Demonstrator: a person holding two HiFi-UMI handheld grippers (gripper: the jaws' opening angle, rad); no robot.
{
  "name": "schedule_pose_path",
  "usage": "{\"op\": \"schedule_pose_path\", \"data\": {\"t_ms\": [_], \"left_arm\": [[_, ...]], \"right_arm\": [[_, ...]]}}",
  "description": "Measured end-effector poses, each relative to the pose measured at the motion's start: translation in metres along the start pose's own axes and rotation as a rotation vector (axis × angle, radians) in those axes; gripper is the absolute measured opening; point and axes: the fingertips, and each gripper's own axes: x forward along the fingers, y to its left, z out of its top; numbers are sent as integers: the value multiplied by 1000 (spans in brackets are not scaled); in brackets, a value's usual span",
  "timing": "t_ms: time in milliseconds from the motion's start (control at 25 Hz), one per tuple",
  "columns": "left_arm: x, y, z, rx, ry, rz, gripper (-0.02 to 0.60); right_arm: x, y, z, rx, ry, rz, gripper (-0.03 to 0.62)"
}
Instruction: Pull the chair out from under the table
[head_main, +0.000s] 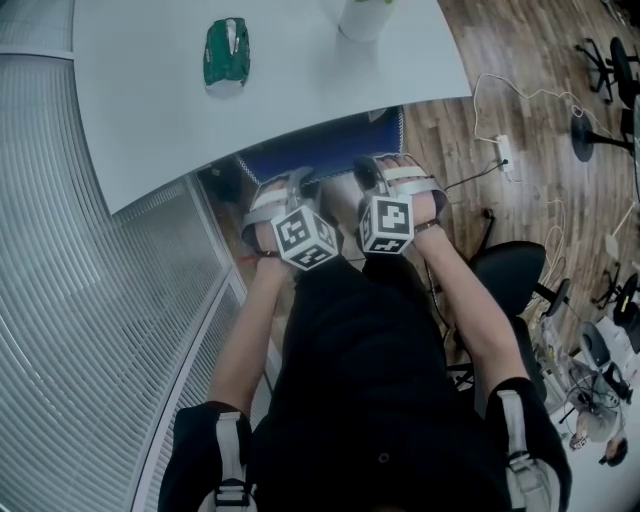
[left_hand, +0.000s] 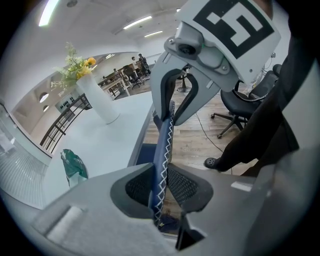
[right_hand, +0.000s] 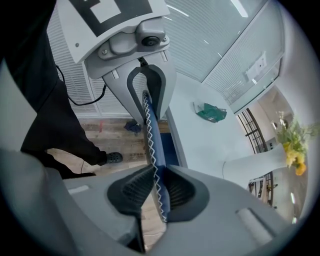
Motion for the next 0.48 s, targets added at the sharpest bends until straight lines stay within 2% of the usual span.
{"op": "schedule_pose_path", "data": {"t_ms": [480], "left_arm": [[-17,-21,2,19,-2,-20,87]], "right_arm": [[-19,19,1,-7,-14,18,77]]}}
